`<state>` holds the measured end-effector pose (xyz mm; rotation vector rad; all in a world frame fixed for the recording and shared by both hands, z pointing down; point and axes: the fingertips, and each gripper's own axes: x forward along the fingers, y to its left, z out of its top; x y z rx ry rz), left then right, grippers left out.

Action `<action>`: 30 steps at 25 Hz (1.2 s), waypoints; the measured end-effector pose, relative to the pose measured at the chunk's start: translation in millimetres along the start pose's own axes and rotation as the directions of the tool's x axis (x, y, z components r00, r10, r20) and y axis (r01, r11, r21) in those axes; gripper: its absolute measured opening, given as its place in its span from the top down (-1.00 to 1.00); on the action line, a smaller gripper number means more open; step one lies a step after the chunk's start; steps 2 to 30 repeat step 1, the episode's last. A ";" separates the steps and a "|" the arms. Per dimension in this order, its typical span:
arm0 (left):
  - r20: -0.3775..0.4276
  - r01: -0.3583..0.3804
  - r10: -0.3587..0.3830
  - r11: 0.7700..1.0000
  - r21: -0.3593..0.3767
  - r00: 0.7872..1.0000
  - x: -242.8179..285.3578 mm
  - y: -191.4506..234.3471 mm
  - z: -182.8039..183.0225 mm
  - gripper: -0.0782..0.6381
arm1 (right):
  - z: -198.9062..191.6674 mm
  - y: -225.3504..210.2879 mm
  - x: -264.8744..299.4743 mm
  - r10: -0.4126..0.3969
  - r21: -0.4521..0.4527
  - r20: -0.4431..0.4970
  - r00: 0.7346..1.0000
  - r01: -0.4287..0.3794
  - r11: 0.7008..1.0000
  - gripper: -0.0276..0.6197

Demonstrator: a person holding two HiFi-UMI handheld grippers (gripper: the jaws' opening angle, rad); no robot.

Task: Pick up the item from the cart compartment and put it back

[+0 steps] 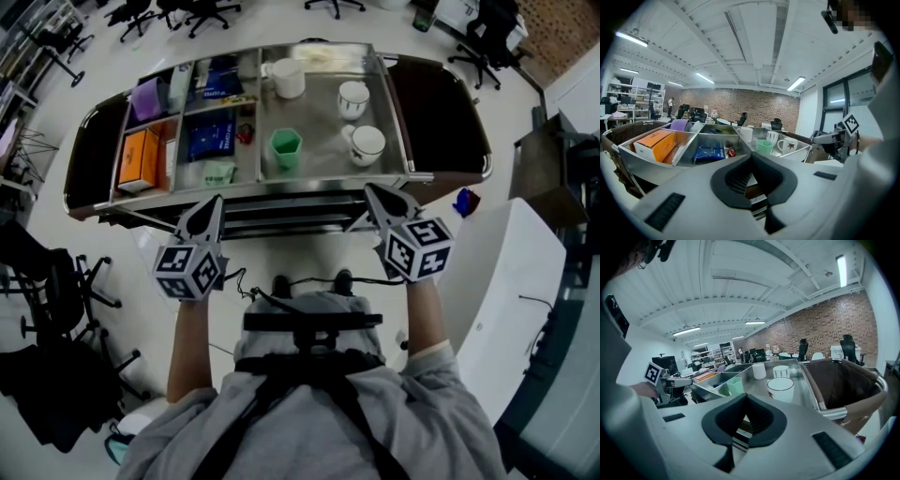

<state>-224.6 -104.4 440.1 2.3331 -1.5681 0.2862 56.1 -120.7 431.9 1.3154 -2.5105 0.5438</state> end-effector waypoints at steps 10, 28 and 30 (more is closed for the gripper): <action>-0.001 0.001 -0.001 1.000 -0.001 1.000 0.0 0.0 -0.8 0.78 | 0.2 0.1 0.3 0.000 -0.002 0.000 1.000 0.000 1.000 0.89; -0.001 0.001 -0.001 1.000 -0.001 1.000 0.0 0.0 -0.8 0.78 | 0.2 0.1 0.3 0.000 -0.002 0.000 1.000 0.000 1.000 0.89; -0.001 0.001 -0.001 1.000 -0.001 1.000 0.0 0.0 -0.8 0.78 | 0.2 0.1 0.3 0.000 -0.002 0.000 1.000 0.000 1.000 0.89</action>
